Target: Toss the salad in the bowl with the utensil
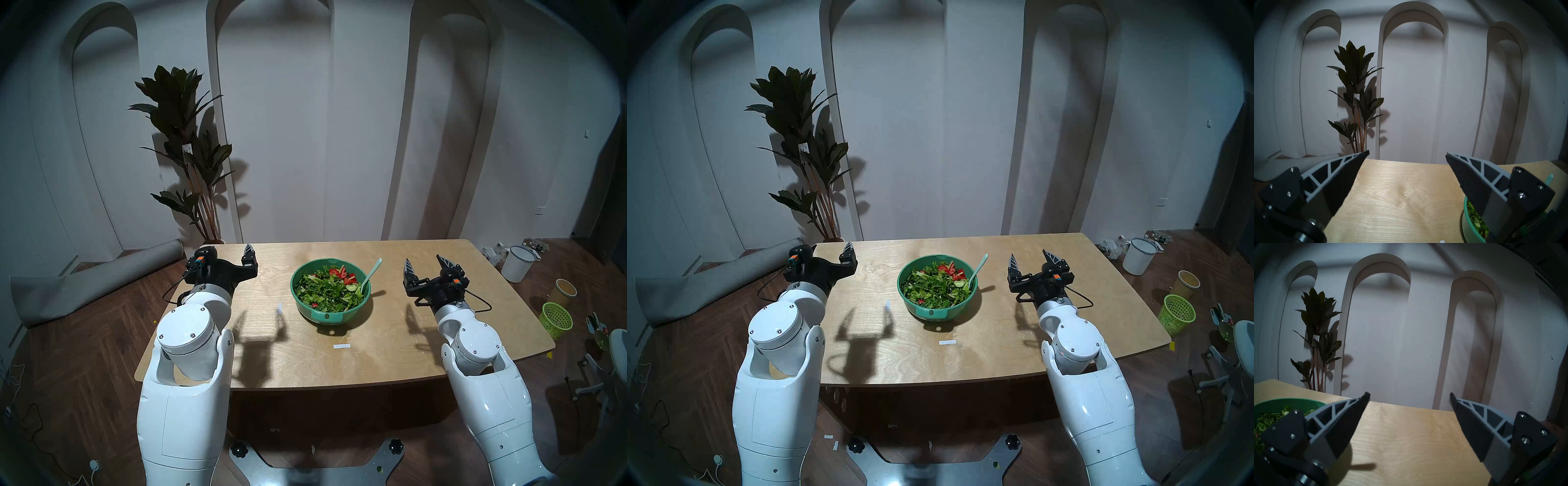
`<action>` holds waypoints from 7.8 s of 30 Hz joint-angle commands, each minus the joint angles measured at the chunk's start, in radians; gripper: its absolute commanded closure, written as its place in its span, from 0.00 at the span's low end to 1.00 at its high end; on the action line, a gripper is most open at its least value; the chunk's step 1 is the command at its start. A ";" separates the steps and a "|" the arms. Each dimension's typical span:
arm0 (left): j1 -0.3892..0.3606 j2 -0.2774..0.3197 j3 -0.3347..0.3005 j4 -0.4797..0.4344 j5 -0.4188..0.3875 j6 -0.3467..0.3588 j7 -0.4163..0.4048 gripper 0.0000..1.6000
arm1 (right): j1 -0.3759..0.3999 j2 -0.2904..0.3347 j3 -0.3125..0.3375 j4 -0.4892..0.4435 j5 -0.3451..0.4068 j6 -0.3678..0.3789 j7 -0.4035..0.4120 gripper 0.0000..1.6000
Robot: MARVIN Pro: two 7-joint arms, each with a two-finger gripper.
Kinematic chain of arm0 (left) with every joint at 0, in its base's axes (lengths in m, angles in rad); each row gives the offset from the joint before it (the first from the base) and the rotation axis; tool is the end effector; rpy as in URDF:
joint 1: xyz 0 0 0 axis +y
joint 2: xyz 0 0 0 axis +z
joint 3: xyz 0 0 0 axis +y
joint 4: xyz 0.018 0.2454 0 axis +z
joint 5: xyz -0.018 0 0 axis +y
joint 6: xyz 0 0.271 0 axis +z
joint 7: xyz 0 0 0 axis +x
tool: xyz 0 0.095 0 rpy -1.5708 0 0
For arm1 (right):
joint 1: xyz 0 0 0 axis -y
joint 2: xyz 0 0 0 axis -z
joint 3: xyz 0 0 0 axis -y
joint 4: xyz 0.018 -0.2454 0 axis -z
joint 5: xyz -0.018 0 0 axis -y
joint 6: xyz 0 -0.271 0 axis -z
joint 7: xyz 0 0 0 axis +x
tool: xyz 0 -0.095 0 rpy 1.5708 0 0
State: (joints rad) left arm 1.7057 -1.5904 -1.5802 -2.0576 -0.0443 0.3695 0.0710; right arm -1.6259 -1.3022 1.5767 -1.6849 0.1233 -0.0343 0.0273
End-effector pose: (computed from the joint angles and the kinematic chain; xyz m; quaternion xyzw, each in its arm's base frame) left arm 0.3402 0.0062 -0.1711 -0.7132 -0.0446 -0.6995 0.0028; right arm 0.3710 -0.0580 -0.2310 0.6724 0.0692 0.7362 0.0338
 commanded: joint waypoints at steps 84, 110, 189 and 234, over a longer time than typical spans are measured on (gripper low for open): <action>-0.010 -0.014 -0.005 -0.020 0.010 -0.003 -0.007 0.00 | 0.352 -0.177 -0.155 0.424 0.074 -0.009 -0.008 0.00; -0.009 -0.017 -0.006 -0.021 0.013 -0.002 -0.010 0.00 | 0.254 -0.177 -0.142 0.312 0.081 -0.006 -0.074 0.00; -0.339 0.054 0.182 0.024 0.005 0.590 -0.055 0.00 | 0.202 -0.145 -0.167 0.191 0.156 -0.120 0.082 1.00; -0.540 -0.016 0.239 0.432 0.142 0.590 0.082 0.00 | 0.183 -0.106 -0.154 0.211 0.075 -0.128 0.023 1.00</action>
State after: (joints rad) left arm 1.1722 -1.5817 -1.3605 -1.5406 0.0989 0.9631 0.1623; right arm -1.4483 -1.4079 1.4201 -1.4599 0.2017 -0.1528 0.0530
